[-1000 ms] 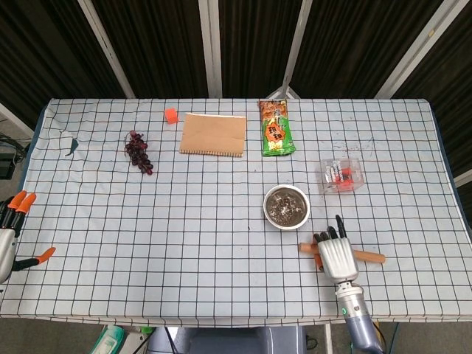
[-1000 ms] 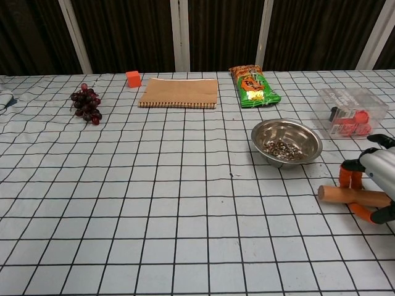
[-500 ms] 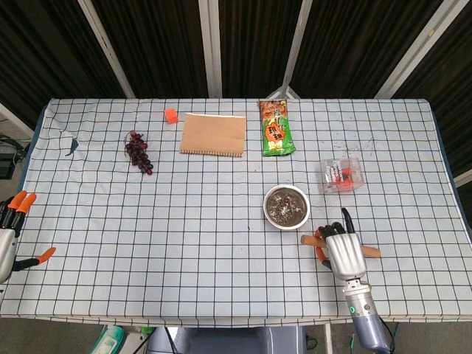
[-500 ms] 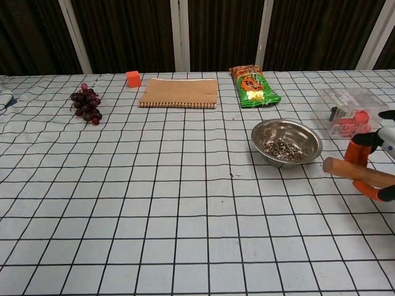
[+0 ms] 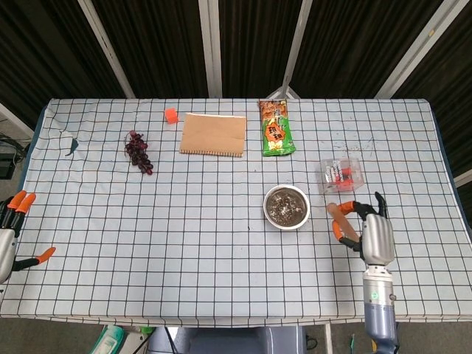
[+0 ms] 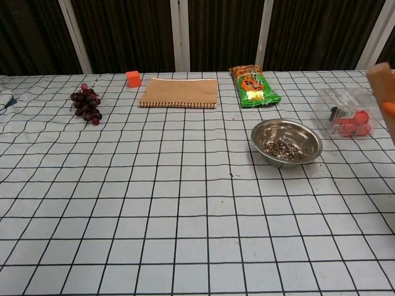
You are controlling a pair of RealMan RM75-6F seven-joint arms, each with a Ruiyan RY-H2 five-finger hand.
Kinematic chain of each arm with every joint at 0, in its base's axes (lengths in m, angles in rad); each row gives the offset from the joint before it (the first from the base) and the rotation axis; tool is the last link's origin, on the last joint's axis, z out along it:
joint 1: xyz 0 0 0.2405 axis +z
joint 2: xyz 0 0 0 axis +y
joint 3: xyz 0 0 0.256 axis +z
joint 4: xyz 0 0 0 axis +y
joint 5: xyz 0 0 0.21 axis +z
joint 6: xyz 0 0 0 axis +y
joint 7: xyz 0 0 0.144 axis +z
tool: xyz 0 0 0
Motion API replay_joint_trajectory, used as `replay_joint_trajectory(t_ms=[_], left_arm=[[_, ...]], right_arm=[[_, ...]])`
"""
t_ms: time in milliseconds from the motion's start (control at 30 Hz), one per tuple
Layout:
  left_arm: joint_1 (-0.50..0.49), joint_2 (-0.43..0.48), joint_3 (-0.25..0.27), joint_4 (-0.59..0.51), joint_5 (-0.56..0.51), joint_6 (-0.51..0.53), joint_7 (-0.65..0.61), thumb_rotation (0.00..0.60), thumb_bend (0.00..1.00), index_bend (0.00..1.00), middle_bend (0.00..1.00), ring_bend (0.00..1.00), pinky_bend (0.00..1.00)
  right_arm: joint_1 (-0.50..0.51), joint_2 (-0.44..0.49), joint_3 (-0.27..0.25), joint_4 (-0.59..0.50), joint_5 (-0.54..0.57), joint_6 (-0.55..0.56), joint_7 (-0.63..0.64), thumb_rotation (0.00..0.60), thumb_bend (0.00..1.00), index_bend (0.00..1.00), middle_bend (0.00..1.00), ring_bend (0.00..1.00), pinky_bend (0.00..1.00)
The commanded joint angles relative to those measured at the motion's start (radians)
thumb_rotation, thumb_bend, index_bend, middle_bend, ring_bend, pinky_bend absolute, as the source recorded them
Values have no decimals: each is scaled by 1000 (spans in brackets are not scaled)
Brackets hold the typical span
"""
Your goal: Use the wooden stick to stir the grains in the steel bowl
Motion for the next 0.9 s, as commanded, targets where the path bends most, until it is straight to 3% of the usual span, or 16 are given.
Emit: replay_joint_trajectory(t_ms=[33,367,500,900], left_arm=[[0,0,0,0,0,-1,0,600,63,0,0,0,0],[0,-2,-3,-2,-3,2,-7,600,64,0,0,0,0],[0,-1,-4,-3,-2,2,-16,600,64,0,0,0,0],[-2,3,-6,-9,-12,-9,-33,600,64,0,0,0,0]], right_arm=[[-4,45,60,-71,64,-13,50,600,684,834,707,399,0],[18,38,152,-155,102,-12,222,600,683,849,717,399,0],[54,-60,186,-99,78,14,351,600,684,849,716,400,0],[160,-263,220,96,6,73,475,600,684,849,716,400,0]])
